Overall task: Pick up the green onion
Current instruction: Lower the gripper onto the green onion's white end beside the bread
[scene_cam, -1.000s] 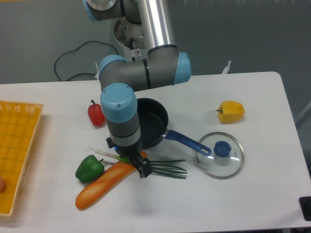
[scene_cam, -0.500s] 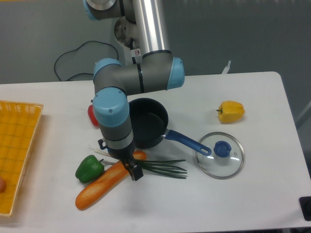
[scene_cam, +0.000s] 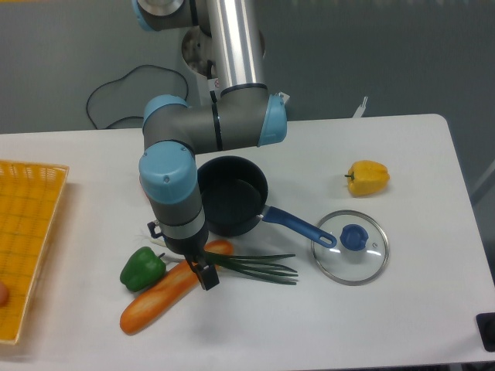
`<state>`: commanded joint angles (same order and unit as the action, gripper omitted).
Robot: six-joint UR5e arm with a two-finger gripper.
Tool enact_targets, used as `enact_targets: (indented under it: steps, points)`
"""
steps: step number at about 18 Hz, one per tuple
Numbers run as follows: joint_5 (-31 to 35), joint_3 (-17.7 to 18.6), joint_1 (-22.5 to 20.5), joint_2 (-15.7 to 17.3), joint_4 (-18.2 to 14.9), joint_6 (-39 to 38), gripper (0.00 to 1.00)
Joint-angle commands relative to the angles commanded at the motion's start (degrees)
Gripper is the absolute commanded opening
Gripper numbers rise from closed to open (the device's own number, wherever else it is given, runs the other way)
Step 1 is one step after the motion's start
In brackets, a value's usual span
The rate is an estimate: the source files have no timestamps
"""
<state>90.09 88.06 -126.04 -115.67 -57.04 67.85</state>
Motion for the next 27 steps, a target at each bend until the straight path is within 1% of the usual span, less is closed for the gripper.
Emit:
enact_targets:
  steps: [3, 5, 6, 9, 12, 19, 24, 27]
  points:
    - [0.1, 3.3, 0.3, 0.7, -0.2, 0.6, 1.0]
    - [0.1, 5.4, 0.4, 1.8, -0.2, 3.5, 1.0]
    - [0.1, 5.9, 0.4, 2.0, -0.2, 4.2, 1.0]
    - [0.1, 6.2, 0.7, 2.1, -0.2, 4.0, 1.0]
    - [0.2, 7.3, 2.1, 1.8, -0.1, 3.9, 1.0]
    - [0.1, 9.3, 3.0, 0.9, 0.0, 3.8, 1.0]
    - [0.0, 9.3, 3.7, -0.3, 0.0, 3.6, 1.0]
    - [0.0, 9.3, 4.2, -0.5, 0.0, 3.6, 1.0]
